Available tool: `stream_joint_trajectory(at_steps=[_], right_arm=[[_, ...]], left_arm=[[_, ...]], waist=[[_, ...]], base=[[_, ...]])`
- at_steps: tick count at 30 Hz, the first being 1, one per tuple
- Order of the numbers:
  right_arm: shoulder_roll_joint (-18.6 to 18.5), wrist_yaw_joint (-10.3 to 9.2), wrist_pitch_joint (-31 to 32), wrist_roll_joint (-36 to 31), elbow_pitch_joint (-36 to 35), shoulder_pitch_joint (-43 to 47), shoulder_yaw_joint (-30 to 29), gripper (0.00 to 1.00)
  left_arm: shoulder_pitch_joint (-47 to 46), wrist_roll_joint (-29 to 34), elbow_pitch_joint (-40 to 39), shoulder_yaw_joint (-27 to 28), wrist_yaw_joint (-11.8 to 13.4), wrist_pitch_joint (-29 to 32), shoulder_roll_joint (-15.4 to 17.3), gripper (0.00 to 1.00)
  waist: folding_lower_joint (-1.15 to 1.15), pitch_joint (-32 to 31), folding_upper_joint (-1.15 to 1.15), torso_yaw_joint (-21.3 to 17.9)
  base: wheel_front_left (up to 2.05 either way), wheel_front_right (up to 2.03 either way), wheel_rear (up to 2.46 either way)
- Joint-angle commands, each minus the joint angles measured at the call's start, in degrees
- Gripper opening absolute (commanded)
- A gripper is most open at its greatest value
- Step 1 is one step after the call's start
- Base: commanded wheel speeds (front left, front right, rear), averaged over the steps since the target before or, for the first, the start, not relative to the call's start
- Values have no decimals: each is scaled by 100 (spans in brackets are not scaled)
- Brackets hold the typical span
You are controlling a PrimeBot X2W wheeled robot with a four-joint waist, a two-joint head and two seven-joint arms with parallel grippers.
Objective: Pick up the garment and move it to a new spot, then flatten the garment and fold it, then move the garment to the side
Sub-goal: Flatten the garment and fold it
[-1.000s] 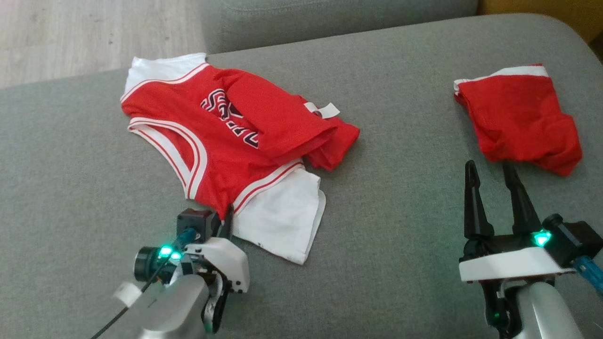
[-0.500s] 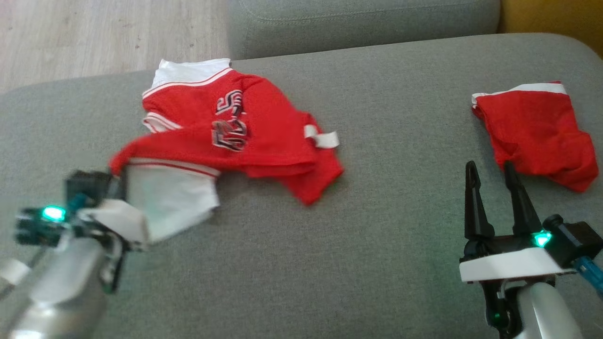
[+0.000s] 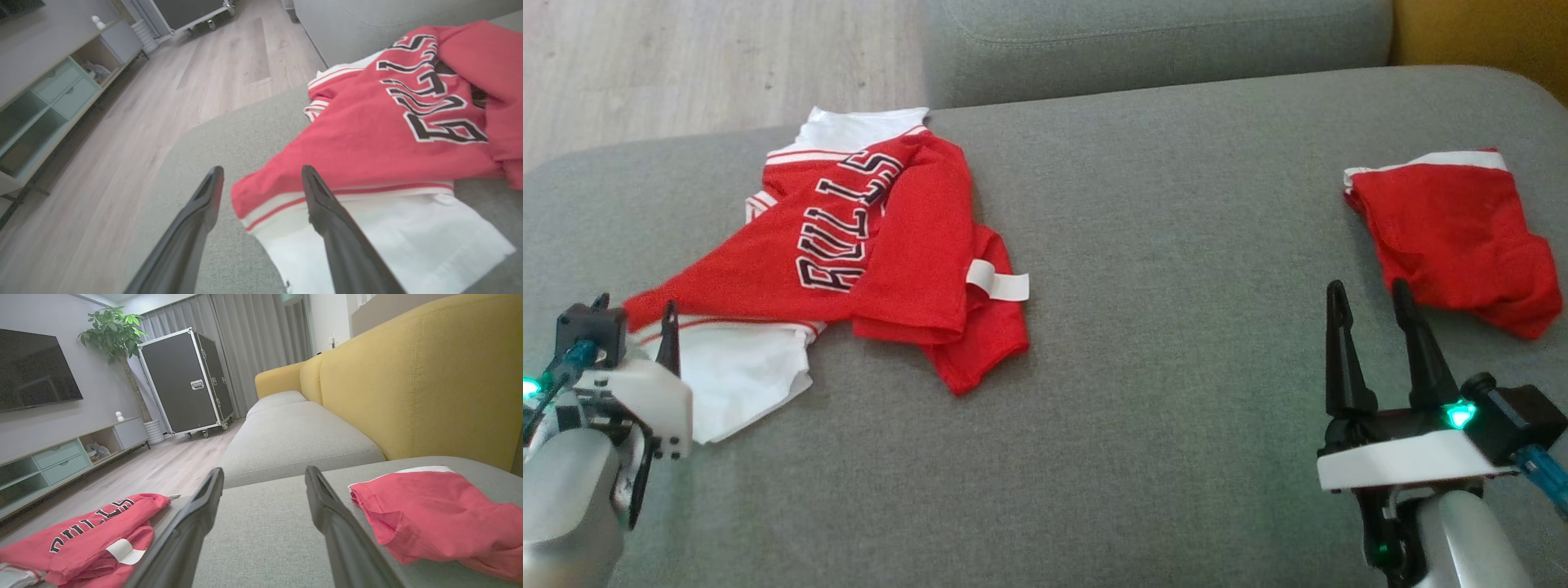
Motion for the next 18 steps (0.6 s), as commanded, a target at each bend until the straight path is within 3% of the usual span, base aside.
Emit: stream_joint_trajectory(at_steps=[1, 10, 18], right_arm=[[-30, -4, -61, -14, -175, -124, 119, 100], [-30, -4, -61, -66, -186, -20, 104, 100], [-30, -4, -61, -96, -210, 90, 122, 100]], left_arm=[[-229, 57, -163, 248, 117, -218, 225, 100], [-27, -183, -1016, 565, 430, -1070, -266, 100], [842, -91, -2443, 696, 660, -1240, -801, 100]], waist=[[0, -50, 0, 58], [0, -341, 0, 362], [0, -590, 0, 810]], base=[[0, 0, 0], [0, 0, 0], [0, 0, 0]])
